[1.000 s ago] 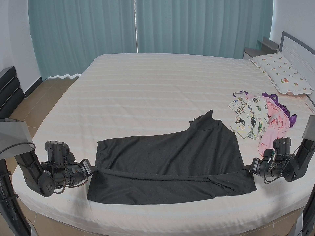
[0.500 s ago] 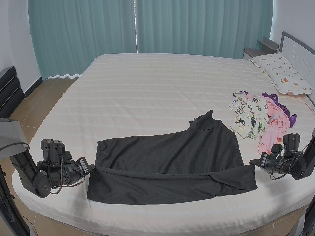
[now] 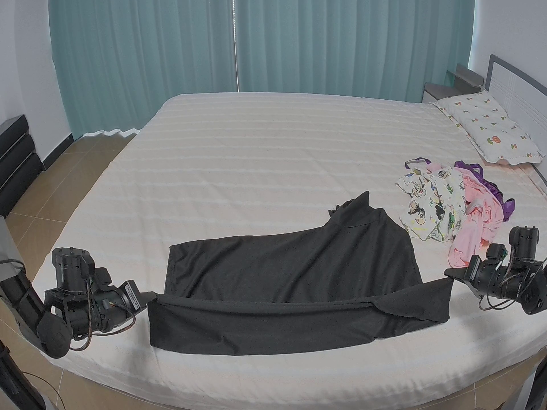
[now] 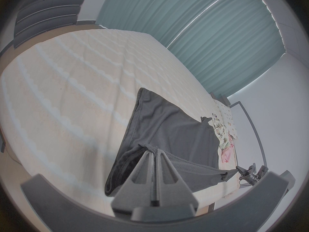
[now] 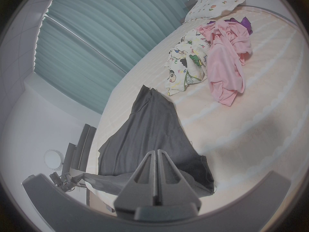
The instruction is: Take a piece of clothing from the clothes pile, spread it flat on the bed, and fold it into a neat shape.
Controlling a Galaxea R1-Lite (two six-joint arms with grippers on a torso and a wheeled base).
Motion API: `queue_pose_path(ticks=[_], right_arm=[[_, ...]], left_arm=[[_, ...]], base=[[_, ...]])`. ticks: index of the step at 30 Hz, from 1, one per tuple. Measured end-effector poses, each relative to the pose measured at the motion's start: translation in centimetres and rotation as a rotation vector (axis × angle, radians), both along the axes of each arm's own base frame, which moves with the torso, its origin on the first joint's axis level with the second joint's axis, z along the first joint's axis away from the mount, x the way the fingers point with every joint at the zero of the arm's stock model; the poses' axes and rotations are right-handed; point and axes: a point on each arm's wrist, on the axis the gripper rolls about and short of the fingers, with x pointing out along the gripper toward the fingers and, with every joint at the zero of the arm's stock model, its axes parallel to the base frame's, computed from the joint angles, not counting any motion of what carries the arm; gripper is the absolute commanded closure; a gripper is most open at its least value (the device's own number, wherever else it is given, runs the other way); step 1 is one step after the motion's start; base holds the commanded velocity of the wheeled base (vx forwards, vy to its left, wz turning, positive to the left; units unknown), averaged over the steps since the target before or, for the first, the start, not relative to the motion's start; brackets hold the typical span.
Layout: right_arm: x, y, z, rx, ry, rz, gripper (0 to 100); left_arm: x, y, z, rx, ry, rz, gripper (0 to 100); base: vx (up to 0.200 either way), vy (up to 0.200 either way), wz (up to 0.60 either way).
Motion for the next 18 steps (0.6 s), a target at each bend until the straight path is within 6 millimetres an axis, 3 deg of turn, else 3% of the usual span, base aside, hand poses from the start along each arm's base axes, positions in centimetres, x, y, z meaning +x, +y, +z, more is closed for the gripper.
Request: queue_pose_path(ticks=[18], right_arm=[[-4.8,-0.5,0.8,0.003,-0.027,0.035,100]], left_arm=[[-5.6,0.3,1.0,0.002,0.005,-0.012,100]], base=[[0.000,0.000,0.00]])
